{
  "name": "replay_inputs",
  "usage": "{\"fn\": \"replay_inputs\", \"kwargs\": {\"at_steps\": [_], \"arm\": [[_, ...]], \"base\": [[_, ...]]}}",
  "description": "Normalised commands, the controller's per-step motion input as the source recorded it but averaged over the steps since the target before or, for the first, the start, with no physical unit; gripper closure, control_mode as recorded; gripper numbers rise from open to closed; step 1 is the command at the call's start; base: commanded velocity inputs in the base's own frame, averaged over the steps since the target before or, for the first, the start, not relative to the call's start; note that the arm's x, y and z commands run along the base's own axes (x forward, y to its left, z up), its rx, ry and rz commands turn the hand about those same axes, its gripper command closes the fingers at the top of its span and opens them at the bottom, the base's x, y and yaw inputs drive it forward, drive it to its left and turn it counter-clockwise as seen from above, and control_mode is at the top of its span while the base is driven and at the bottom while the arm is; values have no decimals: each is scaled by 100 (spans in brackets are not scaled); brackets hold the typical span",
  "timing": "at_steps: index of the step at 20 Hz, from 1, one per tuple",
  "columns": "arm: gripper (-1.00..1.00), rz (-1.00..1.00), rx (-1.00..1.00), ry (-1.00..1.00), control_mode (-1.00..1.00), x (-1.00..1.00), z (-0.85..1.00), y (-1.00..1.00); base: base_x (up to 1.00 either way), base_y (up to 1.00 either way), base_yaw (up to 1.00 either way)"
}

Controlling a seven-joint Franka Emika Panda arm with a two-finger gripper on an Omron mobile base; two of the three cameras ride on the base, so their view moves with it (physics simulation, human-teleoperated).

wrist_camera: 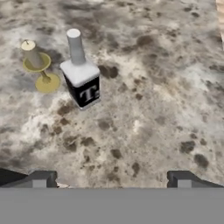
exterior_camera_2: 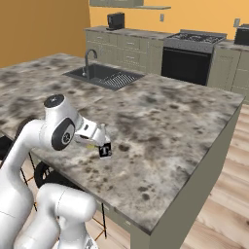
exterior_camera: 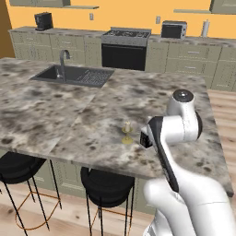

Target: Get the candle and the liquor from the cabinet and move them to the dining counter.

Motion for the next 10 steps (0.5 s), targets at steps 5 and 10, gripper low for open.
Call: {"fn": "replay_inputs", "kwargs": {"at_steps": [5,10], "arm": [[-100,0,7,6,-100,-65,-3,0],[-100,0,5,0,-100,-53,-1,1]], "base": [[0,0,0],[0,0,0]]}}
